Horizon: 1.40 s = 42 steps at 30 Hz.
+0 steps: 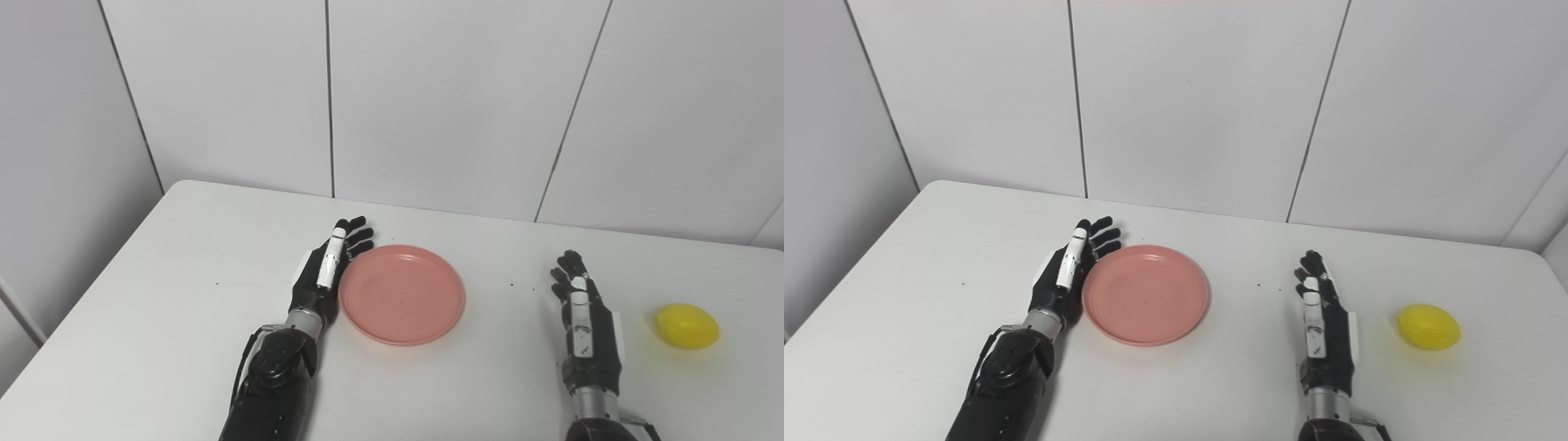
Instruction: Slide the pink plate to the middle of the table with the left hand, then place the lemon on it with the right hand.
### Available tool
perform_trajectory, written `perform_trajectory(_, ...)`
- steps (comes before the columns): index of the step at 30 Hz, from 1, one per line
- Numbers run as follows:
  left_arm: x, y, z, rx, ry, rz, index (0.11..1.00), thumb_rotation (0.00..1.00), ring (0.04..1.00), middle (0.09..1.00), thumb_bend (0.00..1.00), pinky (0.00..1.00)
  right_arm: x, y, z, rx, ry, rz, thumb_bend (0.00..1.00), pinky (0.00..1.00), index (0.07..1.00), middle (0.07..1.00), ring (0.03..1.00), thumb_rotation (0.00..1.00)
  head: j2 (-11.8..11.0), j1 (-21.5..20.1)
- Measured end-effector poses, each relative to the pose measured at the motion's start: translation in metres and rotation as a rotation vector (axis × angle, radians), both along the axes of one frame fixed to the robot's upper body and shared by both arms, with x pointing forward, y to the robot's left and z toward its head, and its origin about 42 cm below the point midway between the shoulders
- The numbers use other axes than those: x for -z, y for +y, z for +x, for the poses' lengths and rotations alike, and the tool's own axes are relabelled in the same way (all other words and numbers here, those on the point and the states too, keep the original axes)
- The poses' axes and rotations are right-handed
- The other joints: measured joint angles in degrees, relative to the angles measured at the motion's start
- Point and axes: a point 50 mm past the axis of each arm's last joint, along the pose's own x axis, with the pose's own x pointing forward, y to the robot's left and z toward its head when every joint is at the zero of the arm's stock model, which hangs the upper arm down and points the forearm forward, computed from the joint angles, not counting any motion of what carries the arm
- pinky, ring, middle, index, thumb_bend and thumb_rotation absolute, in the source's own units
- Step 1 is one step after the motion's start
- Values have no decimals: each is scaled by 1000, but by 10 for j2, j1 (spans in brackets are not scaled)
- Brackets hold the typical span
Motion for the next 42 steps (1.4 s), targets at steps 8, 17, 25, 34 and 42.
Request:
perform_trajectory(8,5,-13,-12,40,-1,-6,853,1000,867,861,388,870,0,19,0,-31,7,-47,707,999,928,931,943,1000,6,-102)
perform_trajectory(17,8,-23,-17,103,-13,-3,859,1000,874,870,382,869,0,34,10,-39,17,-75,734,1000,915,928,951,1000,4,-147)
perform_trajectory(25,12,-31,-24,99,-34,-35,850,978,880,873,382,871,0,36,10,-43,17,-72,757,1000,912,929,955,1000,10,-141)
perform_trajectory(34,12,-40,-25,124,-41,-41,877,1000,899,891,371,884,0,36,10,-43,16,-73,766,1000,911,922,948,1000,12,-130)
perform_trajectory(42,14,-39,-25,120,-49,-22,863,1000,897,884,358,882,-1,35,7,-34,10,-87,734,997,910,913,931,1000,18,-128)
